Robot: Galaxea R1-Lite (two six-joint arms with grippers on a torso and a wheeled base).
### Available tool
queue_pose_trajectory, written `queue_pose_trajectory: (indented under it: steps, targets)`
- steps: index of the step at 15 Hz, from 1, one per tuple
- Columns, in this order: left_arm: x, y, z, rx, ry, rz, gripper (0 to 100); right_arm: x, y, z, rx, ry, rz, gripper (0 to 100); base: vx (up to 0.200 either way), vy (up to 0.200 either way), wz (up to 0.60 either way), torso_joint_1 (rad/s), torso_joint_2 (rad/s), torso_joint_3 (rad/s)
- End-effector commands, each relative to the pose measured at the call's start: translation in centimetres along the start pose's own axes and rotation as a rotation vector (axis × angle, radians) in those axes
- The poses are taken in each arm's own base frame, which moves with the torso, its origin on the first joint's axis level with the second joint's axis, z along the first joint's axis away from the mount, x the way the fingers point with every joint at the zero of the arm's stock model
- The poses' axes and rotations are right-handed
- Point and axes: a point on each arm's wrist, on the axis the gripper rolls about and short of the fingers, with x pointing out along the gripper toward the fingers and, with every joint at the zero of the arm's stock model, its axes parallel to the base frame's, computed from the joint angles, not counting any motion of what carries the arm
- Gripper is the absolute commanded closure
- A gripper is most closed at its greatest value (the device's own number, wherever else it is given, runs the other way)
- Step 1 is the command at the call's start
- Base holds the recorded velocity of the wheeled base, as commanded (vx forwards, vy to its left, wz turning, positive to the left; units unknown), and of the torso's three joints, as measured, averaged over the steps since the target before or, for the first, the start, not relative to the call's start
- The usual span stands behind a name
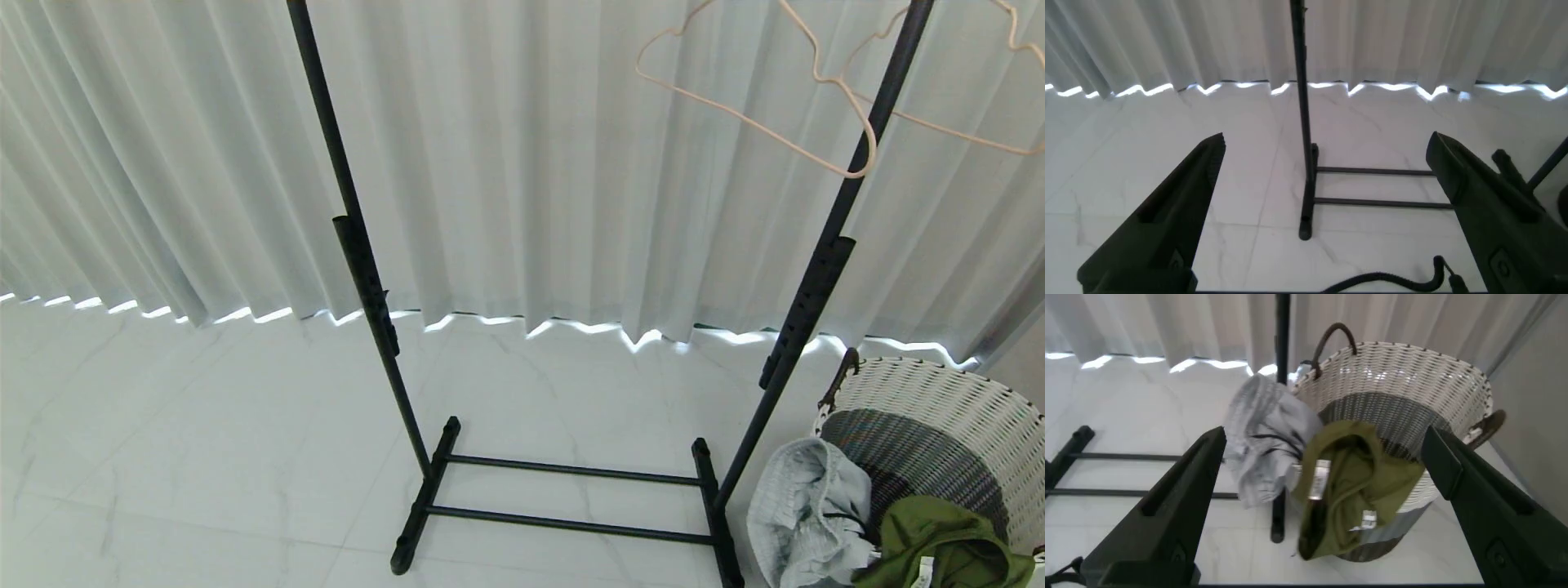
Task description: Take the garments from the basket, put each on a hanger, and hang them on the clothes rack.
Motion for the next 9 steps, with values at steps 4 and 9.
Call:
queue_pose_trajectory:
  steps: [4,9]
  targets:
    - [0.0,0.0,0.0,-0.003,0.0,0.001,0,0.0,0.0,0.0,-0.002,0.0,0.0,0,0.0,-0.05,0.0,0.001,0.0,0.001]
    - [0.0,0.0,0.0,-0.005,0.0,0.001,0,0.01,0.0,-0.05,-0.002,0.002,0.0,0,0.0,0.0,0.0,0.0,0.0,0.0]
